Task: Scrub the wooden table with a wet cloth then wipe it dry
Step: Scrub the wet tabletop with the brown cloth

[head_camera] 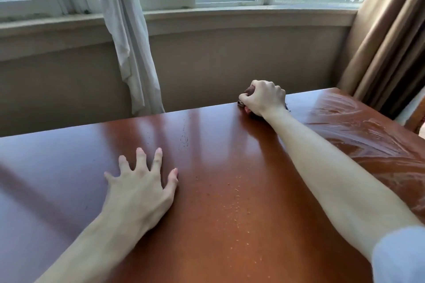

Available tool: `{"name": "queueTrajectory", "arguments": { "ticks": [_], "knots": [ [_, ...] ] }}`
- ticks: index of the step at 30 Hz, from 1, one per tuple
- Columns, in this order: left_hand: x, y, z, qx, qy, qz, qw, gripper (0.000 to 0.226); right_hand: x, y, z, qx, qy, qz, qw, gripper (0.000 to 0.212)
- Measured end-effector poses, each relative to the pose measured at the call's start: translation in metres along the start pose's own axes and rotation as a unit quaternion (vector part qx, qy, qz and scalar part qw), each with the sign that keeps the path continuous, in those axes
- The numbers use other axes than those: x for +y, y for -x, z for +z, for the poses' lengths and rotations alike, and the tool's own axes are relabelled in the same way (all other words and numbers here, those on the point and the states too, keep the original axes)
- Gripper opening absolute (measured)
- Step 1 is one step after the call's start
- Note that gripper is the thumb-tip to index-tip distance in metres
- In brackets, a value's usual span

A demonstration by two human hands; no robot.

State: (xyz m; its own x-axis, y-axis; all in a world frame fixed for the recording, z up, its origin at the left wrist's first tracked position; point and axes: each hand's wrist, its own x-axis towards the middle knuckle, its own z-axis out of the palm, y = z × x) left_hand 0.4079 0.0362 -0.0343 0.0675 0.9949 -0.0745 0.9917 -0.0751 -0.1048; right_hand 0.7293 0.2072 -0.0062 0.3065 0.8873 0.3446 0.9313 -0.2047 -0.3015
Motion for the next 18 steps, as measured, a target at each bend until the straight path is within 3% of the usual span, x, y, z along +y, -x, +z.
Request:
{"name": "queueTrajectory", "arguments": {
  "ticks": [7,10,18],
  "knots": [
    [0.000,-0.001,0.001,-0.009,-0.003,-0.008,1.000,0.074,0.004,-0.030,0.008,-0.006,0.005,-0.001,1.000,0.024],
    [0.001,0.000,-0.001,-0.012,-0.001,-0.003,1.000,0.074,0.010,0.009,-0.008,-0.001,-0.003,-0.014,1.000,0.018],
    [0.001,0.004,-0.009,-0.018,0.037,-0.006,0.999,0.073,0.023,0.180,-0.074,0.004,0.011,-0.070,0.997,0.030]
  ]
}}
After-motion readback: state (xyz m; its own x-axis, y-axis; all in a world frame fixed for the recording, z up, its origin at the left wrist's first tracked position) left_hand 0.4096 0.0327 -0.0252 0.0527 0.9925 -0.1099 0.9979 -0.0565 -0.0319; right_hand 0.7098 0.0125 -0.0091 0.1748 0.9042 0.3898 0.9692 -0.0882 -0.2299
